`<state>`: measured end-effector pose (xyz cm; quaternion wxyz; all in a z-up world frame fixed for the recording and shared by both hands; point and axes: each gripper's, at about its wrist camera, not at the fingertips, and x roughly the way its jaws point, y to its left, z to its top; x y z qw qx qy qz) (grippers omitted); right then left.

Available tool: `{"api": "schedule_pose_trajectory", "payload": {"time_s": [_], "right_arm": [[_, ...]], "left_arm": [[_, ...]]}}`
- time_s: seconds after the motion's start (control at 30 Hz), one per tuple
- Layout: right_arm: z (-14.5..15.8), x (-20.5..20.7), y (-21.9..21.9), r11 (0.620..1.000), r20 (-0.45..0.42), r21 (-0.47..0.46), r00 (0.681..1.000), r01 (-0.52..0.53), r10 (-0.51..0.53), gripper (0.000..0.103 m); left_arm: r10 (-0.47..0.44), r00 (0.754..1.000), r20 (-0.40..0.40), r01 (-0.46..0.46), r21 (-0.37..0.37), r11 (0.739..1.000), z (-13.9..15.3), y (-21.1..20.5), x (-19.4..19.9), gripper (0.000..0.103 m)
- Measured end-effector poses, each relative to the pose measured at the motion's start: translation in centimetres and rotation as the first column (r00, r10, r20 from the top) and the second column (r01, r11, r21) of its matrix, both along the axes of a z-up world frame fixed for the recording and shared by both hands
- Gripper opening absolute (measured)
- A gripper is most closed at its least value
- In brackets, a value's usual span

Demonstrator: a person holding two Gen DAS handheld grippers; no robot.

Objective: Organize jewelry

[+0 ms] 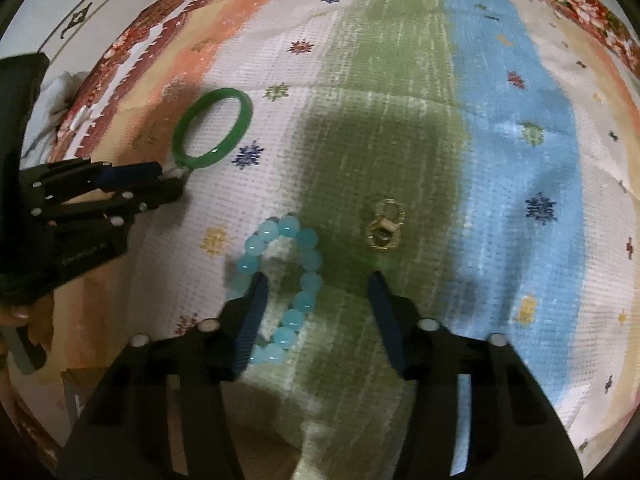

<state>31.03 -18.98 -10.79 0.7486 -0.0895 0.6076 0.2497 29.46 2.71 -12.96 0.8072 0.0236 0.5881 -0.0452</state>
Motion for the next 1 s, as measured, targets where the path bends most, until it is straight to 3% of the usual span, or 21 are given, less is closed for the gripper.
{"api": "schedule_pose_trajectory", "payload": {"time_s": [0.13,0.37,0.67,1.0], "right_arm": [[0.0,0.1,-0.4,1.000,0.004,0.004,1.000,0.006,-0.006,0.013],[0.9,-0.8,0.2,0.999,0.031,0.038,0.999,-0.028,0.027,0.013],[4.0,-1.7,-0.5,0.995,0.087,0.103,0.996,-0.005,-0.004,0.013],[8.1,-3.6,-0.9,0.991,0.242,0.135,0.969,0.022,-0.054,0.013]], "left_arm": [[-0.024,1.000,0.003,0.024,0.013,1.000,0.0,-0.4,-0.1,0.008],[-0.017,0.999,0.029,0.018,-0.032,0.999,1.4,-0.3,-0.6,0.008],[-0.003,0.998,0.061,0.009,-0.098,0.995,3.4,-0.4,-1.5,0.008],[-0.009,0.992,0.124,0.025,-0.129,0.991,5.9,-0.9,-3.5,0.008]]}}
